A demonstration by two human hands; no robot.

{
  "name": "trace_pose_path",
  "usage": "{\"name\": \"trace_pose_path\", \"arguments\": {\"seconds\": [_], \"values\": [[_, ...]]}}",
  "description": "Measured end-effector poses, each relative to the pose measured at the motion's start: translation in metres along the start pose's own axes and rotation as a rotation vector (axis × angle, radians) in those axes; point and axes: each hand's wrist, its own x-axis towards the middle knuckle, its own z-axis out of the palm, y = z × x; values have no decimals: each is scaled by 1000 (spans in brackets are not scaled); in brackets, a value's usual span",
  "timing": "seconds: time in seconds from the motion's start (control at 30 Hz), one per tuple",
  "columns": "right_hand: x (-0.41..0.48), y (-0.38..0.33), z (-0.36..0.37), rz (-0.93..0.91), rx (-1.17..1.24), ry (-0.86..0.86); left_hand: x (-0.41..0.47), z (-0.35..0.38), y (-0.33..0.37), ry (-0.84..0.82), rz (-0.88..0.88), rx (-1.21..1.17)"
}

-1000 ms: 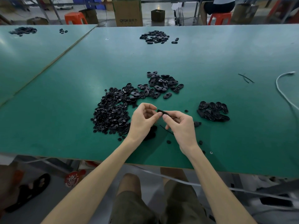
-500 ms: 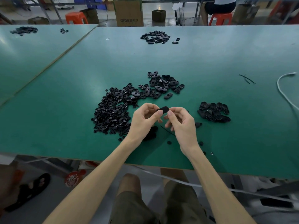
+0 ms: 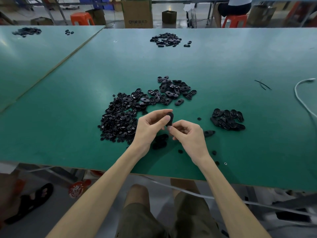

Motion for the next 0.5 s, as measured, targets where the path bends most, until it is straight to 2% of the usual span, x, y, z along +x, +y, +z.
{"name": "trace_pose_path", "arguments": {"seconds": [0.13,0.27,0.4,0.5], "values": [[0,-1,0,-1,-25,-1,-2,5,0,-73,-2,-14],[-1,-1,0,-6,-37,14,-2,4,-1,-52,4,-10],[-1,-3,-3,6,112,146,-2,2,-2,-41,9,43],[0,-1,-2,10,140,148,-2,3,-4,-53,15,30]]}}
